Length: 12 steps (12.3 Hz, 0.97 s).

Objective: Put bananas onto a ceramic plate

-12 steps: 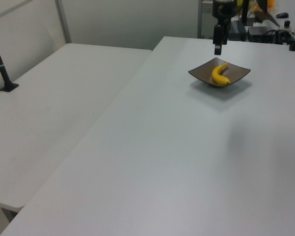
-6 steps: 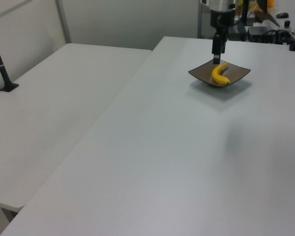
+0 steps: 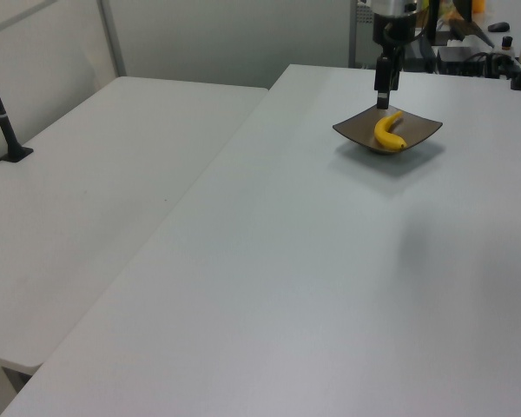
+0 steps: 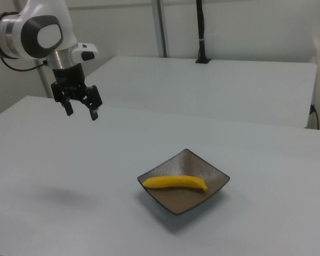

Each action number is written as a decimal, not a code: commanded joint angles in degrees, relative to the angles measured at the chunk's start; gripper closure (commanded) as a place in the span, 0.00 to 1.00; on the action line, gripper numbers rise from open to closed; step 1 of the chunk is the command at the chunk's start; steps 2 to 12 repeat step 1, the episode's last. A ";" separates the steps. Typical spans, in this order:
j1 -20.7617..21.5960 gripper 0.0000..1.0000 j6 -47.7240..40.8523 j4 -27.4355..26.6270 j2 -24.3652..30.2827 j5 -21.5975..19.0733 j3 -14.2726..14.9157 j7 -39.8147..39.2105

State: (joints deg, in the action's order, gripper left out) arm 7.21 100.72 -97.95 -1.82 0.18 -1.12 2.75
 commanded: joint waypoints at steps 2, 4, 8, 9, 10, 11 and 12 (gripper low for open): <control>-1.06 0.00 1.85 -2.68 2.26 -0.88 0.06 -0.11; -1.06 0.00 1.85 -2.68 2.26 -0.88 0.06 -0.11; -1.06 0.00 1.85 -2.68 2.26 -0.88 0.06 -0.11; -1.06 0.00 1.85 -2.68 2.26 -0.88 0.06 -0.11; -1.06 0.00 1.85 -2.68 2.26 -0.88 0.06 -0.11; -1.06 0.00 1.85 -2.68 2.26 -0.88 0.06 -0.11; -1.06 0.00 1.85 -2.68 2.26 -0.88 0.06 -0.11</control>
